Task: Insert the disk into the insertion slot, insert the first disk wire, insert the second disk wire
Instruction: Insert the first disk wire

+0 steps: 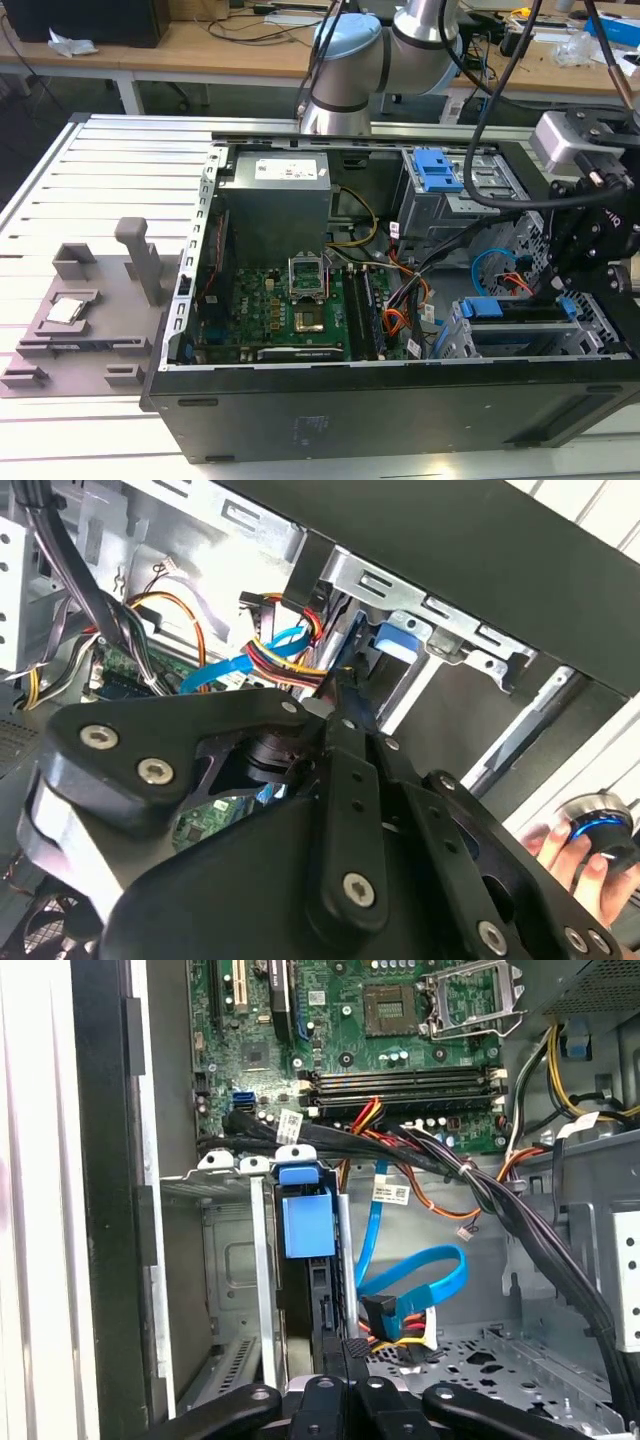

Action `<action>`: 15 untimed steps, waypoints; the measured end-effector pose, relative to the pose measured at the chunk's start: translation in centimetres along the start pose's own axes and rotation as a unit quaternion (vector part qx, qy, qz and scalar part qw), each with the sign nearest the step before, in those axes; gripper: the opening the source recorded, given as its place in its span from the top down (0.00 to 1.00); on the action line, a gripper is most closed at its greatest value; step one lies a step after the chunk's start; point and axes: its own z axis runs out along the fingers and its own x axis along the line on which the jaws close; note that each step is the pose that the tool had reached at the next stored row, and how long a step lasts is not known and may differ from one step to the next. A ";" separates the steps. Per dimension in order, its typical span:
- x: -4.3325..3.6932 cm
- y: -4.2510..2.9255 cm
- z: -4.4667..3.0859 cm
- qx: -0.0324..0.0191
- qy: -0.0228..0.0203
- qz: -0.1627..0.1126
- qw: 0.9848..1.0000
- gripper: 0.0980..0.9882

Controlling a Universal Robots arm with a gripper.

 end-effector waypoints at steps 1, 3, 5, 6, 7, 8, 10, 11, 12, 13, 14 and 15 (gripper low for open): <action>0.00 0.00 0.10 0.000 0.000 0.000 1.000 0.99; 0.01 -0.01 0.33 0.000 -0.001 0.000 1.000 0.99; 0.00 0.00 0.23 0.000 -0.002 0.000 1.000 0.99; 0.00 0.01 -0.01 0.000 -0.002 0.000 1.000 0.99; -0.01 0.05 -0.90 0.000 -0.001 0.000 1.000 0.99; -0.01 0.06 -1.32 0.000 -0.001 0.000 1.000 0.99; -0.02 0.09 -2.01 0.000 -0.001 0.000 1.000 0.99; -0.02 0.10 -2.28 0.000 -0.001 0.000 1.000 0.99; -0.02 0.13 -2.78 0.000 -0.001 0.000 1.000 0.99; -0.03 0.15 -3.42 0.000 -0.001 0.000 1.000 0.99; -0.04 0.19 -4.25 0.000 -0.001 0.000 1.000 0.99; -0.04 0.20 -4.45 0.000 -0.001 0.000 1.000 0.99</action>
